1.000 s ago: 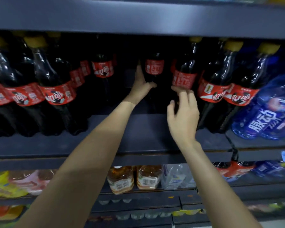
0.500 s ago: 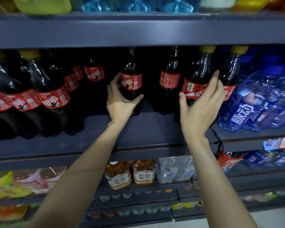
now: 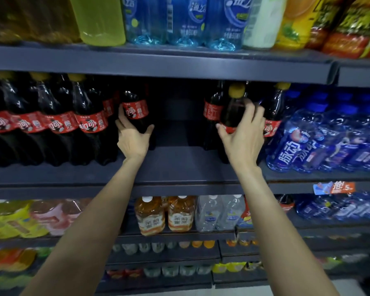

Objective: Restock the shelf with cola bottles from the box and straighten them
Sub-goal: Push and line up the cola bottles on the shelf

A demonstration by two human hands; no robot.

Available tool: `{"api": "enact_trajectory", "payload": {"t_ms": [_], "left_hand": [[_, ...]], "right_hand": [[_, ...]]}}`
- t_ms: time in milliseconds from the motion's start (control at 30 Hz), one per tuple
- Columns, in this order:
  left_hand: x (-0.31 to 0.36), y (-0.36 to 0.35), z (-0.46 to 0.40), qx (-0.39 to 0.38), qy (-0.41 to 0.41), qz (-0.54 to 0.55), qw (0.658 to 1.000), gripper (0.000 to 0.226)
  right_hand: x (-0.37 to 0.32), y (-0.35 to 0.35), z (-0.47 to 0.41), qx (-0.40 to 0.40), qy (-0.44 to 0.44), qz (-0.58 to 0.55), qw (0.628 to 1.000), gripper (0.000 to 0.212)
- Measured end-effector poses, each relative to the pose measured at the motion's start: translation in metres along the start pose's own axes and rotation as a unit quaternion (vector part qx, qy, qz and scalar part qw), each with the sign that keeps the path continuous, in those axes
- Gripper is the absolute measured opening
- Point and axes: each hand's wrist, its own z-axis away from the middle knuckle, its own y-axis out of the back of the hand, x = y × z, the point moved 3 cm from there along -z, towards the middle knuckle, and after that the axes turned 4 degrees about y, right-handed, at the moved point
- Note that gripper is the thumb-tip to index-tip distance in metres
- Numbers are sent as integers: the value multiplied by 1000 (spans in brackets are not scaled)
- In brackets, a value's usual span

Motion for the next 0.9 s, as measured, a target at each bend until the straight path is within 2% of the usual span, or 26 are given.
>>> {"api": "enact_trajectory", "payload": {"t_ms": [100, 167, 367, 533, 633, 767, 900], "left_hand": [[1, 4, 3, -26, -21, -8, 999, 97], [3, 5, 4, -16, -28, -18, 999, 95], [-1, 0, -5, 43, 4, -46, 998, 93], [-8, -2, -1, 38, -13, -54, 998, 92], [-22, 0, 4, -2, -51, -37, 998, 96], [-32, 1, 9, -16, -77, -58, 995, 89], [-28, -4, 14, 40, -28, -93, 994, 78]], "right_hand": [[-15, 5, 12, -56, 43, -34, 997, 74], [-26, 7, 13, -73, 65, -56, 994, 75], [-72, -21, 7, -133, 23, -217, 967, 82], [-102, -52, 5, -145, 25, -217, 965, 87], [-98, -60, 7, -148, 10, -231, 962, 87], [-92, -65, 22, -187, 24, -294, 937, 97], [-85, -73, 33, -251, 42, -364, 896, 108]]}}
